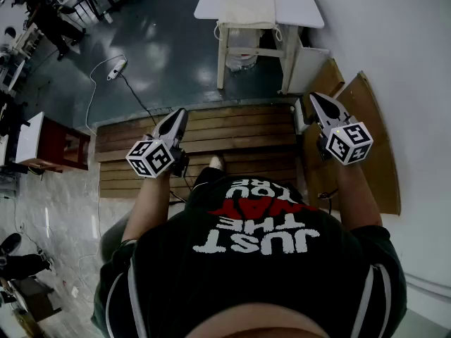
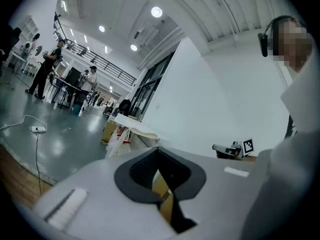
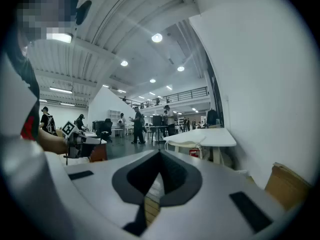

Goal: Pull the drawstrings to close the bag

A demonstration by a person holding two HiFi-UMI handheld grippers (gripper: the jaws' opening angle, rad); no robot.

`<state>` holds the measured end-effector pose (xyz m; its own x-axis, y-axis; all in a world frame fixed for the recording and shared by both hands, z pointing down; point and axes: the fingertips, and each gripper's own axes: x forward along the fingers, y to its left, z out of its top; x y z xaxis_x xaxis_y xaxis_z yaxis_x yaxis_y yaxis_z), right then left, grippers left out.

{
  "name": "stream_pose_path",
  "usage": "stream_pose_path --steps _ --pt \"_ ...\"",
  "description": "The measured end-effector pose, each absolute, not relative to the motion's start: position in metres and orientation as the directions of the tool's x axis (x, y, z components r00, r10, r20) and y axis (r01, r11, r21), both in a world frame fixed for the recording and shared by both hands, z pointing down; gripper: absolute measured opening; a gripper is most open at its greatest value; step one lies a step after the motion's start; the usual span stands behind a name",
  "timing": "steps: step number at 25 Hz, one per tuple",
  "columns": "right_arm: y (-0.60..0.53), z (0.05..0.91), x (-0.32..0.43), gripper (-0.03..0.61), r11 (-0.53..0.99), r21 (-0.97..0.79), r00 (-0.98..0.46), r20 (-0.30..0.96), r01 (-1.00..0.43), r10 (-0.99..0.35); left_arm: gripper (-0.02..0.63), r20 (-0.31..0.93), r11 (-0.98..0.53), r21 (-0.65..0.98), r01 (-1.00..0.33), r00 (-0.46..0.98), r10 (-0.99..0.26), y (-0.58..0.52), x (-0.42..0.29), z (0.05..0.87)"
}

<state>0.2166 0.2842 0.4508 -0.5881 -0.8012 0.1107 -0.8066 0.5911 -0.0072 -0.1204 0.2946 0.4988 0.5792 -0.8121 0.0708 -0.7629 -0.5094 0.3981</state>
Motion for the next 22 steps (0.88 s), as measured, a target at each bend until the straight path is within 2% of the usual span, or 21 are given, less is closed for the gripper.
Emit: stream_pose_path --steps 14,22 --pt "0.239 0.454 0.213 0.006 0.586 -0.018 -0.582 0.131 -0.810 -0.802 0.002 0.089 -0.520 0.415 -0.746 0.603 -0.793 0.248 -0.115 0.507" --pt "0.176 0.462 0.201 0.008 0.567 -0.009 -0.563 0.136 -0.823 -0.815 0.001 0.105 -0.519 0.442 -0.731 0.617 -0.780 0.181 -0.125 0.529"
